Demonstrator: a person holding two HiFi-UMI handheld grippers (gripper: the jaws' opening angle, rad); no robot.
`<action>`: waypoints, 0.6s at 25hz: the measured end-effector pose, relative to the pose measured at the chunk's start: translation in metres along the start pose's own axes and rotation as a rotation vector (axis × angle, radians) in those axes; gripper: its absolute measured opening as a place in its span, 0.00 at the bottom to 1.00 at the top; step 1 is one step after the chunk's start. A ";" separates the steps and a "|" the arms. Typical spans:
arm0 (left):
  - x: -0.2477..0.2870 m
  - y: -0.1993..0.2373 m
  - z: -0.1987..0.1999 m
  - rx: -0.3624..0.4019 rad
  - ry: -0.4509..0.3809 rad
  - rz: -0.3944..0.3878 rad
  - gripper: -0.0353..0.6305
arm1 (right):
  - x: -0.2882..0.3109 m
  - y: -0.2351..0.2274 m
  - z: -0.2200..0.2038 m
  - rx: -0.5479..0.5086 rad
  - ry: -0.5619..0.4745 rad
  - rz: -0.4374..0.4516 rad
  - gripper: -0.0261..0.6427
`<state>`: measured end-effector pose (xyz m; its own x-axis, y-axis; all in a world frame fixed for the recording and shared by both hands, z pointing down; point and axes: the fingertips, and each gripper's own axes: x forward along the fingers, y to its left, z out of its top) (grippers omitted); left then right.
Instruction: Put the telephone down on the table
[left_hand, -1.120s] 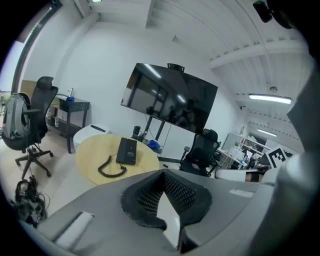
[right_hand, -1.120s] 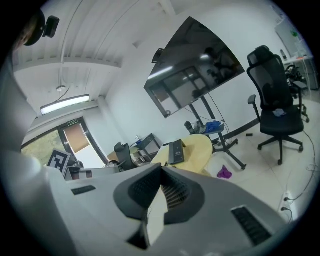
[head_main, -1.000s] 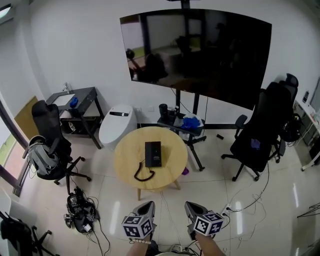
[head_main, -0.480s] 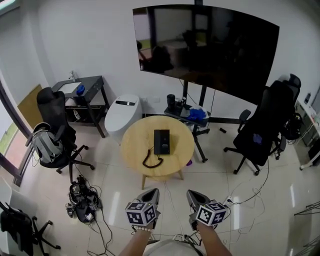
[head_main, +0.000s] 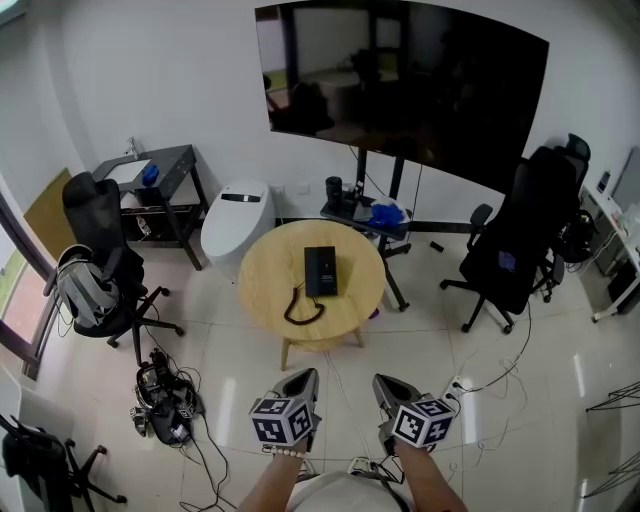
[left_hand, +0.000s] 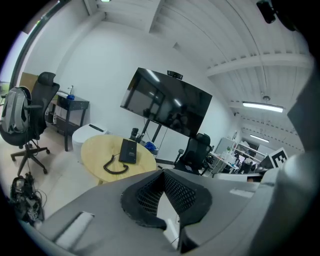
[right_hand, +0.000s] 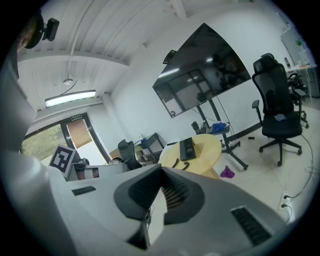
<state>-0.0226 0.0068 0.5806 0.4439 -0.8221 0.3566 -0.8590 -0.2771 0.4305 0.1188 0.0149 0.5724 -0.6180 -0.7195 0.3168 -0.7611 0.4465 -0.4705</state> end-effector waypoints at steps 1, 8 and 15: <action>0.000 0.000 -0.001 -0.003 0.001 -0.001 0.06 | 0.000 0.001 -0.001 -0.001 0.001 0.000 0.06; -0.003 -0.001 -0.004 -0.013 -0.003 -0.012 0.06 | -0.006 0.004 -0.003 -0.006 -0.004 -0.012 0.06; -0.004 -0.004 -0.003 -0.012 -0.006 -0.013 0.06 | -0.009 0.006 -0.002 -0.008 -0.001 -0.006 0.06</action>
<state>-0.0199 0.0127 0.5794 0.4538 -0.8213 0.3458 -0.8498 -0.2821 0.4453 0.1193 0.0257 0.5685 -0.6129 -0.7230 0.3188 -0.7665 0.4460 -0.4621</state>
